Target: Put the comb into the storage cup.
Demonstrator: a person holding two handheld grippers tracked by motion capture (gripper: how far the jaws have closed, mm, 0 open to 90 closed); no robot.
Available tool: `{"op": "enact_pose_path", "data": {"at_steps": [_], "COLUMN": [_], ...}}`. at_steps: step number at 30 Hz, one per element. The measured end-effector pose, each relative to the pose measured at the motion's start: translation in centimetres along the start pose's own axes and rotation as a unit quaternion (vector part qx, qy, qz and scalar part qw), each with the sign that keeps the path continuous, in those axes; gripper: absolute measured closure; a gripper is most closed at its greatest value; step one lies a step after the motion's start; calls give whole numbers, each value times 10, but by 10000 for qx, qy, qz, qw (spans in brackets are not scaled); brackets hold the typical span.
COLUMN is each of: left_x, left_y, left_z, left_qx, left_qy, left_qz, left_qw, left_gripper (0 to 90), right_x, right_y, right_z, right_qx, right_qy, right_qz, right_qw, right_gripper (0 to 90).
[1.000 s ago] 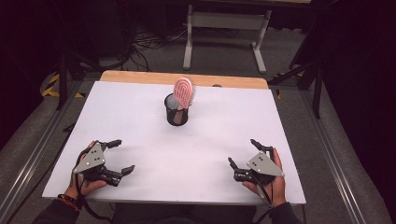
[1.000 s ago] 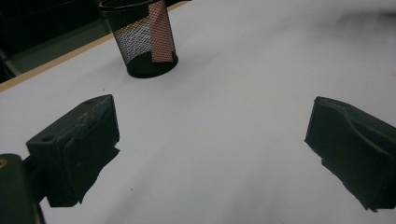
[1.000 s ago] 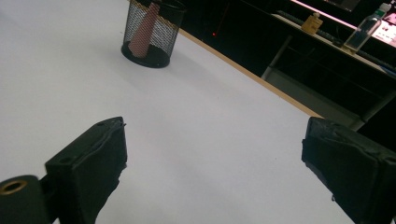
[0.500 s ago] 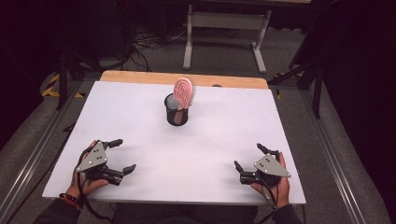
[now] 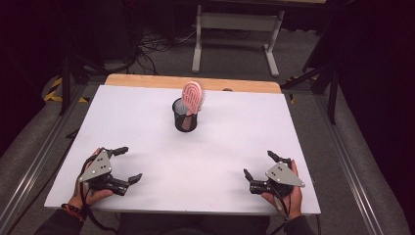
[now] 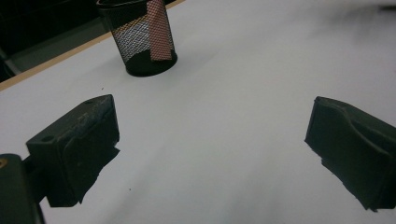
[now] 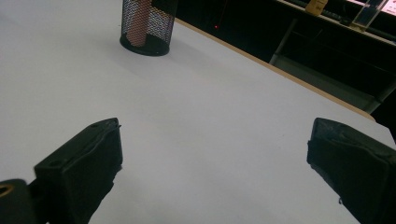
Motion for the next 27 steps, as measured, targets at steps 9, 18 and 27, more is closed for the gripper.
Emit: {"op": "enact_pose_path", "data": {"at_steps": [9, 18, 27], "left_x": [2, 2, 4], "left_y": [0, 0, 1], "left_z": [0, 1, 1], "left_qx": [-20, -45, -53], "left_qy": [-2, -5, 1], "left_qz": [15, 0, 22], "left_qw": [10000, 10000, 10000], "left_gripper": [36, 36, 36], "right_x": [-1, -2, -1], "right_y": [-1, -5, -4], "right_z": [-1, 2, 2], "right_qx": [114, 101, 105], "right_qy": [1, 6, -10], "right_qz": [-42, -102, -102], "right_qw": [9999, 9999, 9999], "right_gripper": [41, 45, 45]}}
Point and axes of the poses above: each handheld gripper's, and its own axes: x roughly forward along the jaws, y roughly out of its underside, z roughly to its left, the point moved 8 cm from there along x, roughly forward along the jaws, and after that the axes turned 4 degrees about x, right-handed, at the moved point
